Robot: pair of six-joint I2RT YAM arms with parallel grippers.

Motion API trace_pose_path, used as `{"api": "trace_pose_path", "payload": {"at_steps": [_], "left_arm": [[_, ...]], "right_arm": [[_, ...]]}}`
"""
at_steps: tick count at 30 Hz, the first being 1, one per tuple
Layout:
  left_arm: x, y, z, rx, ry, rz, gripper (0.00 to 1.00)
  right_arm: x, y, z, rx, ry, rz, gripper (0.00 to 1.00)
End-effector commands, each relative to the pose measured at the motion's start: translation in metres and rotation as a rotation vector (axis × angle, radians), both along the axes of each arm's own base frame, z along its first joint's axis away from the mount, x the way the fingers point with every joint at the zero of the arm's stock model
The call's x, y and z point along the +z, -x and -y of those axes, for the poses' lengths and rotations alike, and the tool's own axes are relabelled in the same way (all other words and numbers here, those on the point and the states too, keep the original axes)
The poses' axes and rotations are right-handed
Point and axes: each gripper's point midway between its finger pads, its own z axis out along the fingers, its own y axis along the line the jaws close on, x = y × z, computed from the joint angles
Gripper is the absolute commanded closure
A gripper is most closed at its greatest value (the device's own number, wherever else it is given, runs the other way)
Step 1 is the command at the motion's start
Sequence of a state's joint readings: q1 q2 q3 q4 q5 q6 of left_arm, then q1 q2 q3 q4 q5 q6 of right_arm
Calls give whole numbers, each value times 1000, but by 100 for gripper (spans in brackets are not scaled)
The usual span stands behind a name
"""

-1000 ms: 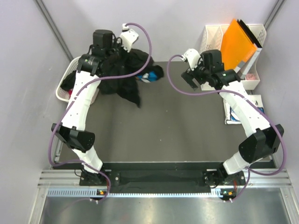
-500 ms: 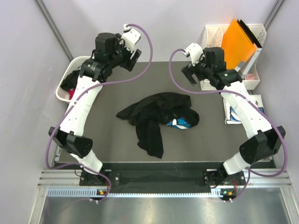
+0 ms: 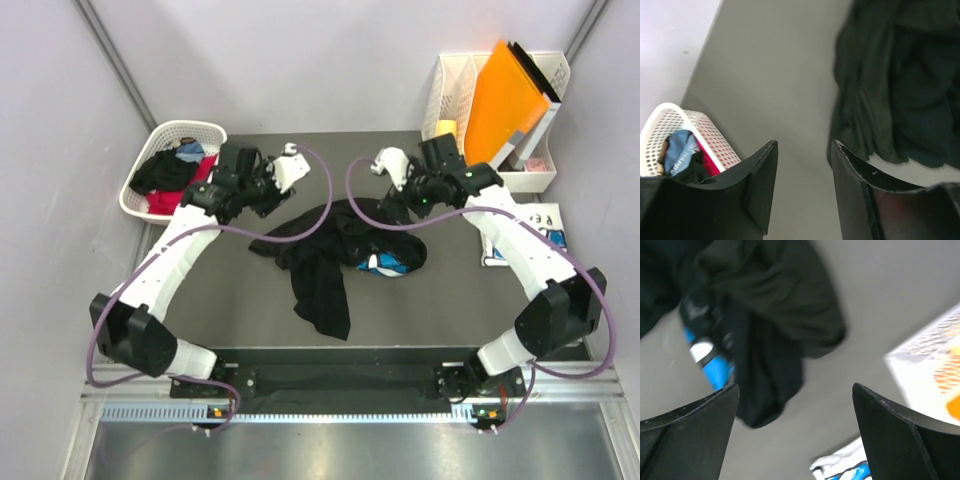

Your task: Fold and stack the t-shirts

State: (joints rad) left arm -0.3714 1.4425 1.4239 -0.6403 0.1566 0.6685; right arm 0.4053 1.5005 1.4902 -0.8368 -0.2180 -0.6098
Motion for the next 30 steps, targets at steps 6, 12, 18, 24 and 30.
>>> {"api": "trace_pose_path", "payload": {"at_steps": [6,12,18,24,30], "left_arm": [[-28,31,3,-103,1,-16,48],[-40,41,10,-121,34,-94,44],[-41,67,24,-237,79,-174,43],[-55,90,40,-344,100,-319,36],[-95,89,50,-322,32,-408,35]], "right_arm": [[-39,22,7,30,69,-108,5],[-54,27,12,-3,63,-147,5],[-57,6,30,-113,101,-82,4],[-29,-36,52,-252,113,23,4],[0,-58,61,-303,76,100,2]]}}
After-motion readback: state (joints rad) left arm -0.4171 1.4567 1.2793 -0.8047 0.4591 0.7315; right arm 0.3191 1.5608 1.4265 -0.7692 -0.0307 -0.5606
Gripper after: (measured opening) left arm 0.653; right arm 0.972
